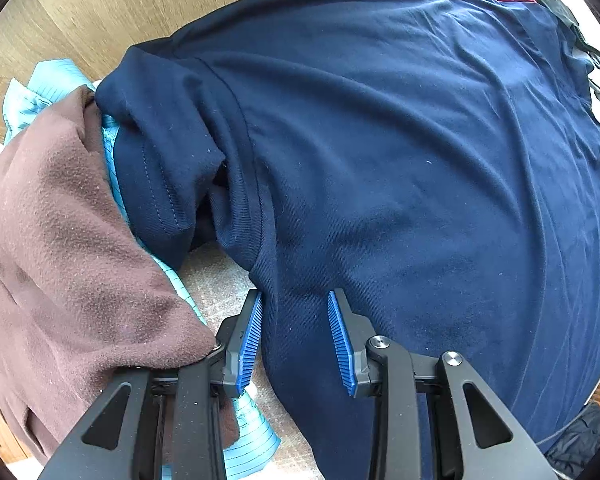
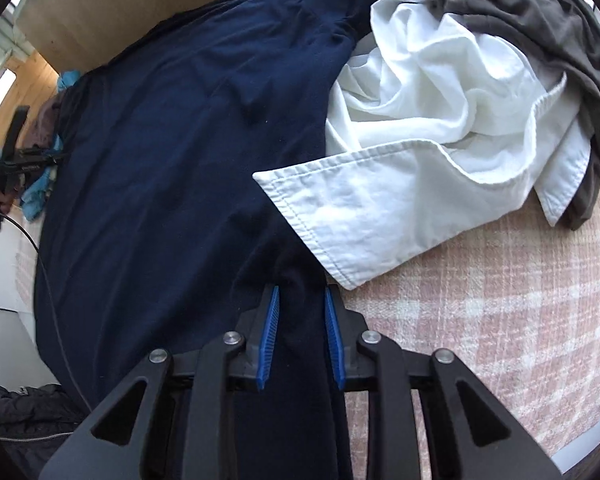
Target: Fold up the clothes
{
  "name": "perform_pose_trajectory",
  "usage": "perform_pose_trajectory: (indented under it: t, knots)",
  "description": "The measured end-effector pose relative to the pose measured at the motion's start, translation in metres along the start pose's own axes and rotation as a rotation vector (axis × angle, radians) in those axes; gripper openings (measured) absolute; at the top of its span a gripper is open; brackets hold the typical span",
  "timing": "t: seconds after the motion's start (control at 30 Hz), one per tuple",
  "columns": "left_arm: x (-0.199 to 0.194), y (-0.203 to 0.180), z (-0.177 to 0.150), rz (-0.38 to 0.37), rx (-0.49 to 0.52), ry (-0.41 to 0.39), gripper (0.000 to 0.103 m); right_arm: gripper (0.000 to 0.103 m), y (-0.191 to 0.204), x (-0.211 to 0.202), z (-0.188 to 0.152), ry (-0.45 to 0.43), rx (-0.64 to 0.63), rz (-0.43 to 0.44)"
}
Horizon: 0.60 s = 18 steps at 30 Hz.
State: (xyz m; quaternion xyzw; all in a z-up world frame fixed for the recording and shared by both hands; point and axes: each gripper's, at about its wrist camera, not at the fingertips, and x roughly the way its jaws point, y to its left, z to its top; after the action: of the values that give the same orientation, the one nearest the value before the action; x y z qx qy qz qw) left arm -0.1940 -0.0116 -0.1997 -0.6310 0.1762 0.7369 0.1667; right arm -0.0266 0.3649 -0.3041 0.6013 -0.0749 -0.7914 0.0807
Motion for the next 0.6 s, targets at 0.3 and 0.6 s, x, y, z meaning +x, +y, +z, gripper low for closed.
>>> perform_pose_trajectory:
  t: [0.3,0.6]
  knots:
    - [-0.012,-0.014,-0.005,0.017,0.006,-0.029,0.001,0.004,0.037,-0.011,0.002,-0.032,-0.152,-0.083]
    - [-0.027,-0.023,-0.020,0.019,-0.013,-0.057,0.001,0.004,-0.005,-0.021,-0.013,0.000,-0.055,-0.140]
